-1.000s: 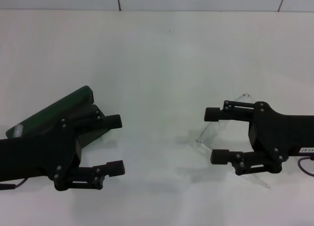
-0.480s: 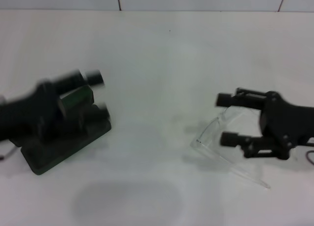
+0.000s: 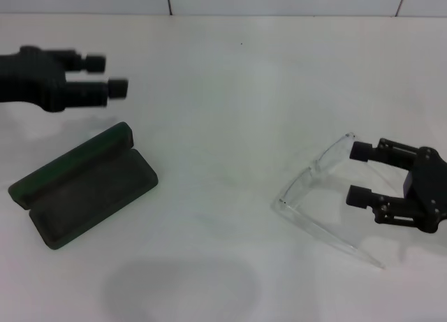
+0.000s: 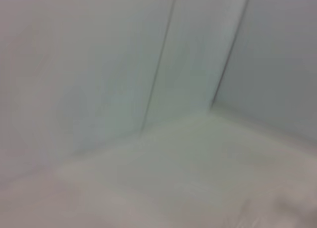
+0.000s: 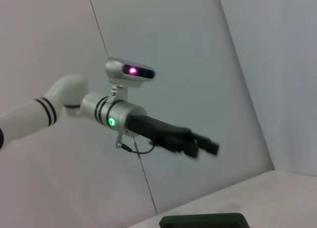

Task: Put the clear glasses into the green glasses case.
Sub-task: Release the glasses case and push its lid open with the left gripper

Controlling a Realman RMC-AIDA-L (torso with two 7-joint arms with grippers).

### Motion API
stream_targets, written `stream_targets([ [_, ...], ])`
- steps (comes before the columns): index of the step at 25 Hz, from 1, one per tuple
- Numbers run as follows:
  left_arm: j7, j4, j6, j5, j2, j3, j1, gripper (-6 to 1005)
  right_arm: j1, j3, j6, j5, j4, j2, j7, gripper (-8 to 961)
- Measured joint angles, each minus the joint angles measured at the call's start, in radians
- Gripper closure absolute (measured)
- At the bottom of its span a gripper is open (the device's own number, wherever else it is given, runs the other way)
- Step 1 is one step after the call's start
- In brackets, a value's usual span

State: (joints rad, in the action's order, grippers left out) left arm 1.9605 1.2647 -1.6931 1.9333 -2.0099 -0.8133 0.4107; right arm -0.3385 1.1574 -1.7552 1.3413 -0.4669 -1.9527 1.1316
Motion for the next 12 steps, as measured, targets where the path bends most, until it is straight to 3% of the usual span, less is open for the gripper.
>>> stream_targets([
  [2,0.061,0.067,0.001,0.224,-0.03,0.0,0.038,262,0.013,0.0,-0.002,-0.003,0.0,-0.005,-0.003,172],
  [5,0.081,0.092,0.0,0.412,-0.065,0.0,0.071,285,0.019,-0.001,-0.003,-0.008,0.0,-0.011,-0.006,172],
  [8,0.104,0.099,-0.004,0.484,-0.076,-0.012,0.082,310,0.019,-0.005,-0.003,-0.009,0.001,-0.013,-0.006,173],
  [12,0.132,0.113,-0.003,0.491,-0.071,-0.024,0.081,343,0.011,-0.013,-0.004,-0.01,0.001,-0.013,-0.007,173],
])
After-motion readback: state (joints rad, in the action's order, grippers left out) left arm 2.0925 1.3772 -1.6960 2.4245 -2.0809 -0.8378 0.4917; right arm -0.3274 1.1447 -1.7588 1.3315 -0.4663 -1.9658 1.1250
